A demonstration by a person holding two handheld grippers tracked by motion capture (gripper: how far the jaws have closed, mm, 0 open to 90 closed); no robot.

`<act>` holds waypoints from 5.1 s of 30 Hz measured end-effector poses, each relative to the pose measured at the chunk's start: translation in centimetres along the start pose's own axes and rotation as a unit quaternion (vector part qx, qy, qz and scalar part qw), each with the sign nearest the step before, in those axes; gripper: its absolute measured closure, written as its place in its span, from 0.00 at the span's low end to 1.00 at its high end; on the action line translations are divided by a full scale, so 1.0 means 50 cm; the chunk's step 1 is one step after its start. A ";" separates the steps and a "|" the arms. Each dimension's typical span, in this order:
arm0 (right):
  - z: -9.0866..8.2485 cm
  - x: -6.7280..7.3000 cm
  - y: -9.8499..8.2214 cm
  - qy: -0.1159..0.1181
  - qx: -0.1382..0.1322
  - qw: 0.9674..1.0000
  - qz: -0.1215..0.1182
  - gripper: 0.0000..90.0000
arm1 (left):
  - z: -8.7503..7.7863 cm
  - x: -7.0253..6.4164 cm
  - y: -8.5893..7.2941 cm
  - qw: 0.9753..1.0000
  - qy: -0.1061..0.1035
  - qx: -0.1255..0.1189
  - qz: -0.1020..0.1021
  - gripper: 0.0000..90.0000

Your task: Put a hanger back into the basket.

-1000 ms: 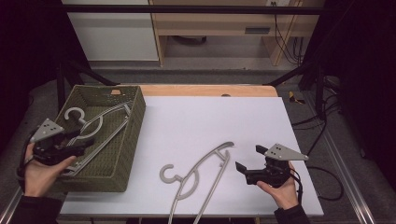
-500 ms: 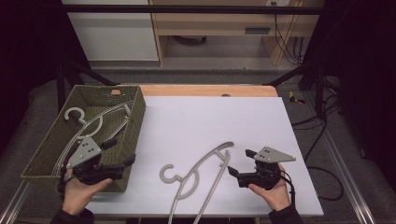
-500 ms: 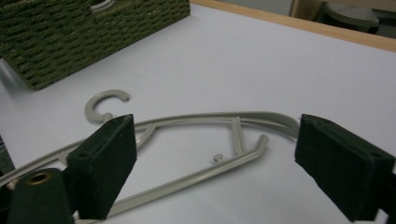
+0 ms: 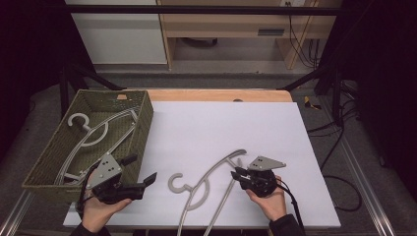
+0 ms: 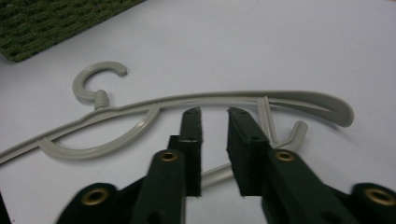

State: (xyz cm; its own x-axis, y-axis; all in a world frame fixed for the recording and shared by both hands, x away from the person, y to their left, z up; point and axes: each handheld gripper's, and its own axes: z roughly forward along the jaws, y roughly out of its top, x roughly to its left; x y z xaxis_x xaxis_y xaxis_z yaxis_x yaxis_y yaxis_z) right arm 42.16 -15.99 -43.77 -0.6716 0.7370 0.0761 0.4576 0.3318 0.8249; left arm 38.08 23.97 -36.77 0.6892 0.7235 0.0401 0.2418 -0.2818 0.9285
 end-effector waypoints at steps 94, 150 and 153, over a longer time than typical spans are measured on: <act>0.033 0.004 -0.032 0.001 0.016 1.000 -0.004 0.54 | 0.351 -0.037 -0.035 0.978 -0.007 0.208 -0.019 0.59; 0.085 0.181 0.015 0.078 0.046 0.995 -0.047 0.25 | 0.068 0.017 0.052 0.999 -0.018 0.016 -0.042 0.15; 0.107 0.213 0.017 0.082 0.061 0.993 -0.053 0.25 | 0.040 0.026 0.047 0.999 -0.021 0.001 -0.038 0.12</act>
State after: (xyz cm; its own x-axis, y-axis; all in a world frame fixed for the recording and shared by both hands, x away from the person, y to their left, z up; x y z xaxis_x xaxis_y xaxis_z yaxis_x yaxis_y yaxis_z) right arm 38.51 -4.72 -45.26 -0.8009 0.5919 0.0910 0.4402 0.4789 0.7595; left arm 40.93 22.99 -35.30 0.6969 0.7157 -0.0465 0.2955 -0.2274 0.9279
